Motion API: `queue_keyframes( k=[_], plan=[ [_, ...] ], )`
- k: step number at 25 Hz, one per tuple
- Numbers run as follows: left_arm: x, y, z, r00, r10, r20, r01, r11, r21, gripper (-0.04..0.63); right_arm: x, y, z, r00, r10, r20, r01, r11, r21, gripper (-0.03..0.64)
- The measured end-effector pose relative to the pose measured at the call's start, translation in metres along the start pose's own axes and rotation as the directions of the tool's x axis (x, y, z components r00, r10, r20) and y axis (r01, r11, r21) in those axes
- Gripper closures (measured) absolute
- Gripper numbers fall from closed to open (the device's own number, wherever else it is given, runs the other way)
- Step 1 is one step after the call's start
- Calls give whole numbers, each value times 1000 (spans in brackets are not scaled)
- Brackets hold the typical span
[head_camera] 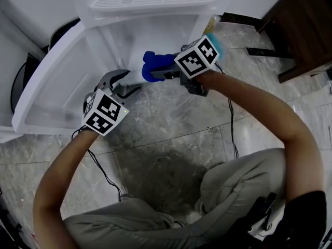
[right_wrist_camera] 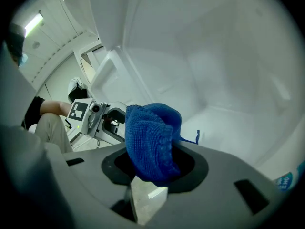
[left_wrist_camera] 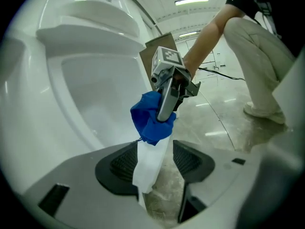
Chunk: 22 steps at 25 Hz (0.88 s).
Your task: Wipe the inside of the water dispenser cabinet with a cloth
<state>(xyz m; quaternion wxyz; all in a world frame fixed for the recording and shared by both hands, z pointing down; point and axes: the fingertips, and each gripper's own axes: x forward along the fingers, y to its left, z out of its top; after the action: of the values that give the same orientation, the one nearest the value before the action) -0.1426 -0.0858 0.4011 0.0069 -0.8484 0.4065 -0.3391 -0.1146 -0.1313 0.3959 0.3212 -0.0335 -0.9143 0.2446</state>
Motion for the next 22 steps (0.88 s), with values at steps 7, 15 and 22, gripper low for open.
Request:
queue_keyframes(
  k=[7, 15, 22],
  plan=[
    [0, -12, -5, 999, -47, 14, 47, 999, 3, 589, 21, -13, 20, 996, -85, 26, 87, 990, -114, 485],
    [-6, -13, -39, 998, -69, -6, 67, 990, -120, 589, 69, -54, 54, 955, -290, 63, 286, 842, -458, 483],
    [-21, -11, -55, 998, -52, -29, 47, 984, -170, 589, 122, -91, 61, 880, -475, 4, 317, 580, -750, 483]
  ],
)
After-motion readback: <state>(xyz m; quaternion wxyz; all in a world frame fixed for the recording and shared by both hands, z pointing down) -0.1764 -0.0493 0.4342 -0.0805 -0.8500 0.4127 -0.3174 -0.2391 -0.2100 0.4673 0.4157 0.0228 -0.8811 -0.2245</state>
